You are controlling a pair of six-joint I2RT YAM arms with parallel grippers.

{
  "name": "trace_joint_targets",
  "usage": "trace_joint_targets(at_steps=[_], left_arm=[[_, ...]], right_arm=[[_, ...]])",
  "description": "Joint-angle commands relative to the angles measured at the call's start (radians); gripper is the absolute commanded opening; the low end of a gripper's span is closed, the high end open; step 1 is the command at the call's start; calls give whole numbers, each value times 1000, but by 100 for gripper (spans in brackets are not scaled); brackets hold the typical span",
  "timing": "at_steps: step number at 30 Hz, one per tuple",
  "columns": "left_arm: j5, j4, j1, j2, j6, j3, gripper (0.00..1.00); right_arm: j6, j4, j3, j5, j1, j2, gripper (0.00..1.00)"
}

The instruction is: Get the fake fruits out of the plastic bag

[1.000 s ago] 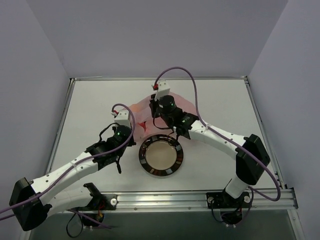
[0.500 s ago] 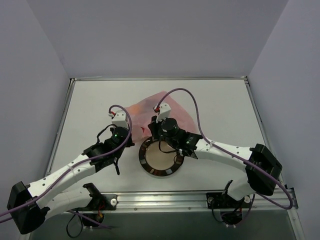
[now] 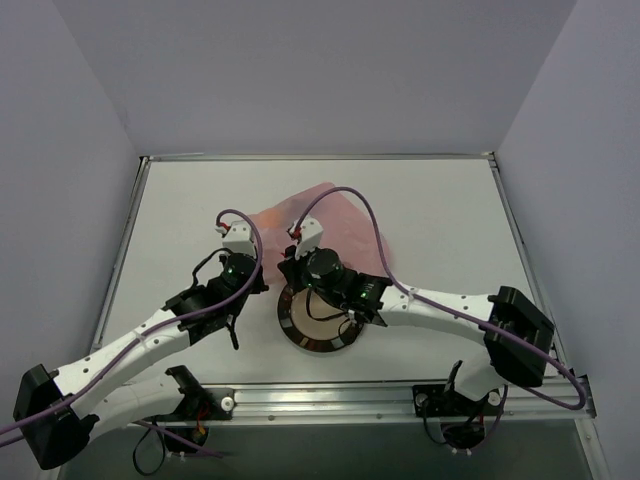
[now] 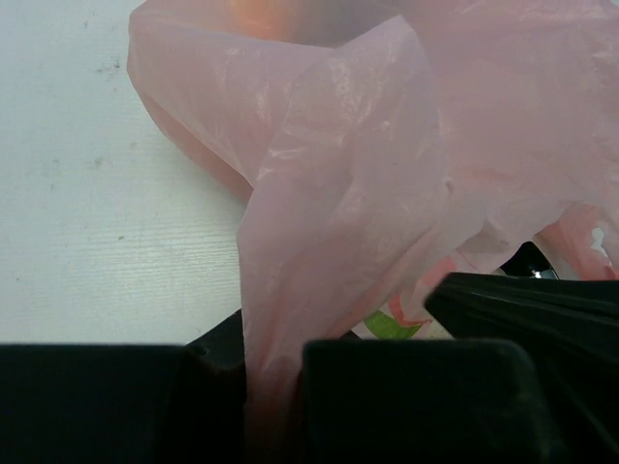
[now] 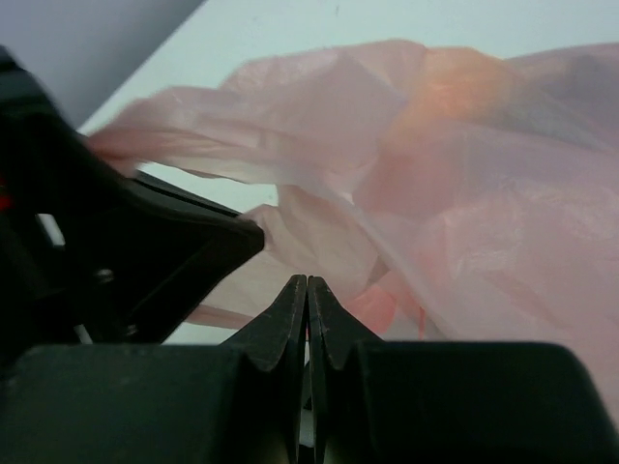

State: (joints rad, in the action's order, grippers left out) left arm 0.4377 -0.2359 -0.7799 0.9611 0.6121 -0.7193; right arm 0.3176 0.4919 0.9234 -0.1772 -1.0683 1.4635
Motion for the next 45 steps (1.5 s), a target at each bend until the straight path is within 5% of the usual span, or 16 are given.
trace_joint_targets(at_steps=[1, 21, 29, 35, 45], left_arm=[[-4, -8, -5, -36, -3, -40, 2], [-16, -37, -7, -19, 71, 86, 2], [22, 53, -5, 57, 51, 84, 2], [21, 122, -5, 30, 46, 104, 2], [29, 145, -4, -12, 51, 110, 2]], right_arm=[[-14, 33, 64, -79, 13, 83, 0], [-256, -21, 693, -312, 278, 615, 0], [-181, -121, 533, -203, 288, 494, 1], [-48, -56, 289, -19, 275, 308, 25], [-23, 30, 386, -48, 283, 494, 24]])
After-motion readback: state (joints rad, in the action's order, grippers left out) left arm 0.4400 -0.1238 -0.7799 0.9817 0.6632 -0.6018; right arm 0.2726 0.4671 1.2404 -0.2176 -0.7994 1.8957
